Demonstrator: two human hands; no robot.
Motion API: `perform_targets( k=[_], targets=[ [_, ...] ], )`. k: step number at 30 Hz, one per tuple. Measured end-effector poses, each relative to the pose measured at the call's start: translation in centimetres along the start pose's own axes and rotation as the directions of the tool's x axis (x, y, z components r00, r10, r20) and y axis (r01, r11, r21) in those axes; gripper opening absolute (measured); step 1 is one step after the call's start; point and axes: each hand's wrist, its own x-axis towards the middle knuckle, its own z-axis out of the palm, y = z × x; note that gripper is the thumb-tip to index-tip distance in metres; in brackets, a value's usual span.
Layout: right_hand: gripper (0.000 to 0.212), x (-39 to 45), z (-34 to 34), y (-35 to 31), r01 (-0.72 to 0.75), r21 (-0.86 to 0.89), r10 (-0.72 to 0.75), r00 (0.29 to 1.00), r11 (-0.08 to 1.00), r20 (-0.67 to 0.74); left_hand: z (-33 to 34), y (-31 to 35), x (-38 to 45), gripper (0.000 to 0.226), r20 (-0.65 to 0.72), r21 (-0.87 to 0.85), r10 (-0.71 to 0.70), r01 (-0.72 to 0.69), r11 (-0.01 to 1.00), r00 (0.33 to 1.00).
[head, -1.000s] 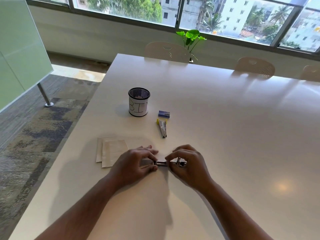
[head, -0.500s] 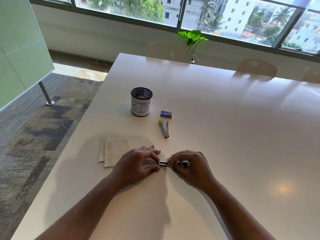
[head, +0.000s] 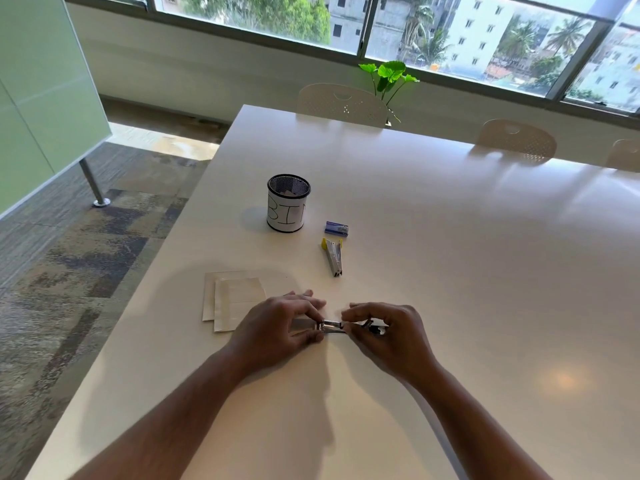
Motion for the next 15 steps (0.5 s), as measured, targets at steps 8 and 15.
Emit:
perform_targets(
  k=[8,15],
  targets=[
    [0.015,0.09,-0.48,-0.17,0.048,-0.101,-0.044,0.998,0.994,0.035,0.03,-0.01,-0.05,0.021,-0.015,0.004,0.007,-0.007,1.000,1.000],
    [0.018,0.15,-0.78,-0.76,0.110,-0.192,-0.094,0.991,0.975,0.092,-0.08,0.14,-0.11,0.020,-0.011,0.026,-0.001,0.001,1.000,1.000]
  ],
)
